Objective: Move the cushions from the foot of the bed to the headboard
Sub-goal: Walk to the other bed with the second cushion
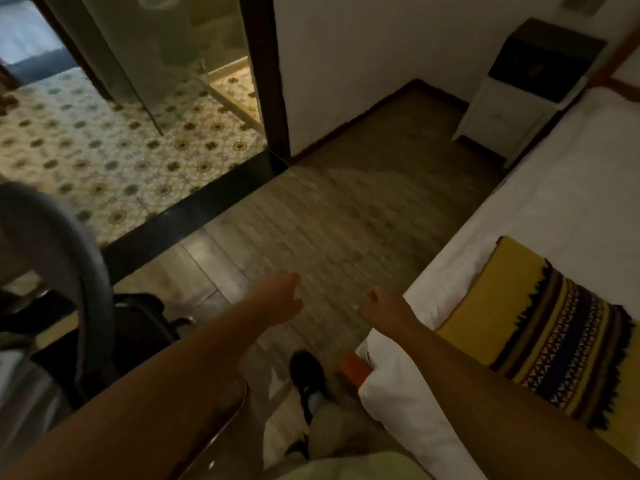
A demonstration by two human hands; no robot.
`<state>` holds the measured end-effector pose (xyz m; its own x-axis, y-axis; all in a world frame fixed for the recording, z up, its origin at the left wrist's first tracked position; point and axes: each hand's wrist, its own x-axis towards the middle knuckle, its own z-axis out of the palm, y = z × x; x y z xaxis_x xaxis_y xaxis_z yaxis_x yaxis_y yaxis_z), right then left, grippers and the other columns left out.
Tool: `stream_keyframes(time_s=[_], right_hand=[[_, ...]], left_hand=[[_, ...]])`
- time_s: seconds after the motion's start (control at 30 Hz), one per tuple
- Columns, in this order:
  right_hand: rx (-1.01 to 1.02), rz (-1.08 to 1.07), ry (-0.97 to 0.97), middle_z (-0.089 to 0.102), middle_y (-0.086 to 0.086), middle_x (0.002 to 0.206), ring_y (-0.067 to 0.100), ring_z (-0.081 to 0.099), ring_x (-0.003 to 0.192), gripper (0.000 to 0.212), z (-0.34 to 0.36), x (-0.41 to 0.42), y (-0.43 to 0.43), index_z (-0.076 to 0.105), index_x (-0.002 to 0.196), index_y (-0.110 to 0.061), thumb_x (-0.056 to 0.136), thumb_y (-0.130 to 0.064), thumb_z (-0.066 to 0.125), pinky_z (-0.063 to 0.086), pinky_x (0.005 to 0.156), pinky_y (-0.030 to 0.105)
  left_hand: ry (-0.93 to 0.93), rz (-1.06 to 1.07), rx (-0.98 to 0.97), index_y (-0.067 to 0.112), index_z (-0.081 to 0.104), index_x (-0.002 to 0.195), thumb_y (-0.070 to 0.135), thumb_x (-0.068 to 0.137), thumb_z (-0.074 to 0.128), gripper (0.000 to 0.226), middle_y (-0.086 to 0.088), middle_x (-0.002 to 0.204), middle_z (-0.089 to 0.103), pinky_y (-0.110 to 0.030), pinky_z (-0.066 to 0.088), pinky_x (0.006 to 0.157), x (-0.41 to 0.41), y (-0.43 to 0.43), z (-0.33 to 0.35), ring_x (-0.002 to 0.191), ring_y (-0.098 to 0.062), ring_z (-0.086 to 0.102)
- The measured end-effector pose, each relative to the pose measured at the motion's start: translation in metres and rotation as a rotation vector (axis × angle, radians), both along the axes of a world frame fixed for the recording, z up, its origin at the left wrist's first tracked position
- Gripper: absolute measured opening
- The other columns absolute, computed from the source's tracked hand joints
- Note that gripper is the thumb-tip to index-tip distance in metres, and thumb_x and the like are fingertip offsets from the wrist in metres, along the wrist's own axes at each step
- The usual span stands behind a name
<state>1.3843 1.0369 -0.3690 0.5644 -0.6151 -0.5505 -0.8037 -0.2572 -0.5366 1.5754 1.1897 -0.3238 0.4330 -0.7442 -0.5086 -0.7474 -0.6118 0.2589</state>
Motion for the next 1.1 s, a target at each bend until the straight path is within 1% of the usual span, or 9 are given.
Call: stream_keyframes(time_s=[0.13,0.27,0.37,0.5,0.73,0.87,0.97,1.03,1.1], right_hand=[[0.040,-0.085,-0.027,0.059,0.005,0.126,0.024,0.057,0.116,0.055,-0.019,0.056,-0.052,0.054,0.132,-0.013,0.088,-0.044,0.066,0.044,0.089,0.031],[0.051,-0.141,-0.030,0.052,-0.004,0.093,0.018,0.052,0.090,0.029,-0.026,0.102,-0.108,0.053,0.104,-0.022,0.087,-0.042,0.066,0.034,0.063,0.024],[0.086,-0.230,-0.060,0.050,-0.003,0.102,0.017,0.050,0.095,0.039,-0.020,0.120,-0.146,0.056,0.118,-0.018,0.087,-0.040,0.066,0.037,0.076,0.026],[0.060,-0.391,-0.081,0.055,-0.003,0.095,0.021,0.058,0.096,0.022,-0.011,0.121,-0.193,0.059,0.101,-0.021,0.092,-0.040,0.059,0.038,0.074,0.024],[0.024,-0.685,-0.032,0.062,0.007,0.120,0.026,0.060,0.105,0.038,-0.004,0.093,-0.263,0.056,0.121,-0.019,0.092,-0.043,0.058,0.049,0.091,0.036],[0.007,-0.892,-0.028,0.060,0.007,0.132,0.024,0.058,0.115,0.050,-0.002,0.069,-0.285,0.052,0.133,-0.016,0.092,-0.042,0.064,0.044,0.091,0.030],[-0.051,-1.080,0.016,0.062,0.008,0.132,0.024,0.060,0.117,0.057,0.006,0.053,-0.286,0.052,0.135,-0.014,0.089,-0.046,0.067,0.043,0.088,0.028],[-0.075,-1.206,0.045,0.065,0.007,0.127,0.022,0.062,0.112,0.056,0.010,0.041,-0.284,0.055,0.130,-0.015,0.087,-0.049,0.068,0.042,0.084,0.025],[-0.068,-1.325,0.054,0.063,0.006,0.129,0.022,0.060,0.114,0.057,0.012,0.029,-0.280,0.054,0.131,-0.016,0.087,-0.050,0.068,0.039,0.084,0.025]], left_hand=[[-0.005,-0.037,-0.001,0.020,0.042,0.146,0.040,0.093,0.058,0.059,-0.005,0.146,0.050,-0.039,0.045,0.107,0.067,-0.060,-0.011,0.130,-0.024,0.051],[-0.019,-0.081,0.011,0.021,0.049,0.140,0.039,0.090,0.062,0.054,-0.003,0.139,0.057,-0.037,0.047,0.104,0.127,-0.129,-0.013,0.123,-0.022,0.056],[-0.045,-0.177,-0.004,0.021,0.051,0.138,0.039,0.090,0.062,0.053,-0.003,0.136,0.059,-0.035,0.046,0.101,0.155,-0.191,-0.011,0.121,-0.022,0.057],[-0.027,-0.340,-0.026,0.018,0.051,0.139,0.037,0.091,0.062,0.053,-0.005,0.138,0.057,-0.029,0.044,0.097,0.164,-0.278,-0.006,0.122,-0.022,0.056],[0.033,-0.638,0.011,0.019,0.045,0.145,0.036,0.093,0.057,0.056,-0.007,0.143,0.052,-0.032,0.043,0.099,0.150,-0.421,-0.017,0.128,-0.024,0.053],[0.068,-0.857,0.042,0.016,0.051,0.137,0.028,0.091,0.055,0.048,-0.009,0.139,0.053,-0.043,0.047,0.104,0.124,-0.504,-0.024,0.125,-0.028,0.053],[0.078,-1.030,0.062,0.013,0.054,0.136,0.037,0.099,0.048,0.044,-0.010,0.139,0.054,-0.039,0.041,0.108,0.091,-0.549,-0.024,0.131,-0.029,0.051],[0.024,-1.193,0.036,0.010,0.047,0.144,0.056,0.097,0.035,0.067,-0.013,0.150,0.047,-0.034,0.031,0.112,0.068,-0.570,-0.017,0.138,-0.028,0.044],[0.029,-1.338,-0.017,0.012,0.039,0.151,0.046,0.099,0.045,0.062,-0.010,0.158,0.037,-0.029,0.021,0.116,0.043,-0.589,-0.012,0.145,-0.025,0.035]])
